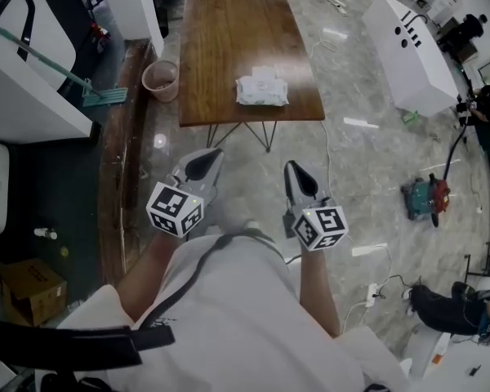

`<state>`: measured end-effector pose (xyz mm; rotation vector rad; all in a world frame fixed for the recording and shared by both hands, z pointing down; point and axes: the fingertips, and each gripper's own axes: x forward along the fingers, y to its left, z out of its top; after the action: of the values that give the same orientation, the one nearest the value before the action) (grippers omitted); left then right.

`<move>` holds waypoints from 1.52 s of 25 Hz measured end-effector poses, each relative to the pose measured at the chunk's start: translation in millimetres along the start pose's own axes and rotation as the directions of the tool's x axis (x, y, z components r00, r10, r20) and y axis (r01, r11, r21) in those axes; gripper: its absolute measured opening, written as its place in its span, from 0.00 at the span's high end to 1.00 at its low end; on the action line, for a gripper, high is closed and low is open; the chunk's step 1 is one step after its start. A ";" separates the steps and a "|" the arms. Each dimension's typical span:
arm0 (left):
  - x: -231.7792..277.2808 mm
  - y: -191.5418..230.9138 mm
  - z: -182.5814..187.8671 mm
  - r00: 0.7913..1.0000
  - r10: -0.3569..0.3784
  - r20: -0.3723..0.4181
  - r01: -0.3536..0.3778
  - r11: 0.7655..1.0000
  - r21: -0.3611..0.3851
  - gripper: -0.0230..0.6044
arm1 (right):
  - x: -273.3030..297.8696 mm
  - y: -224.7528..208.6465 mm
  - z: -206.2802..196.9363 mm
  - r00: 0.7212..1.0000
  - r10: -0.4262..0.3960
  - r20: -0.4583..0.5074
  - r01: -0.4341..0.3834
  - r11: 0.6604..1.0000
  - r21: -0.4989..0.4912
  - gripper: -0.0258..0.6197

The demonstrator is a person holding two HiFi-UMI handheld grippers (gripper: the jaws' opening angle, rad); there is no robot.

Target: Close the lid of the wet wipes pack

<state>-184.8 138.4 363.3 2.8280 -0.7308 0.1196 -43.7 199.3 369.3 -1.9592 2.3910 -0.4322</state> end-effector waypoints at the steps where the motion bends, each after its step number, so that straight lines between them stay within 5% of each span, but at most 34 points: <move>1: -4.3 2.5 -1.3 1.000 0.000 -0.001 0.000 1.000 -0.003 0.96 | 0.6 4.2 -2.4 1.000 -0.002 -0.004 0.002 1.000 -0.002 0.95; 19: -0.3 29.8 -11.7 1.000 -0.023 -0.015 0.022 0.999 -0.031 0.96 | 33.3 -0.5 -3.0 1.000 -0.021 0.006 0.020 1.000 0.019 0.95; 38: 180.1 72.8 17.4 0.998 0.054 -0.035 -0.056 0.996 -0.073 0.96 | 151.3 -147.7 42.1 0.989 0.139 -0.045 -0.138 0.990 0.006 0.95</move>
<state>-62.5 -12.2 384.0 2.7307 -0.7891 0.1455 73.8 19.3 386.0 -1.7859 2.5318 -0.4786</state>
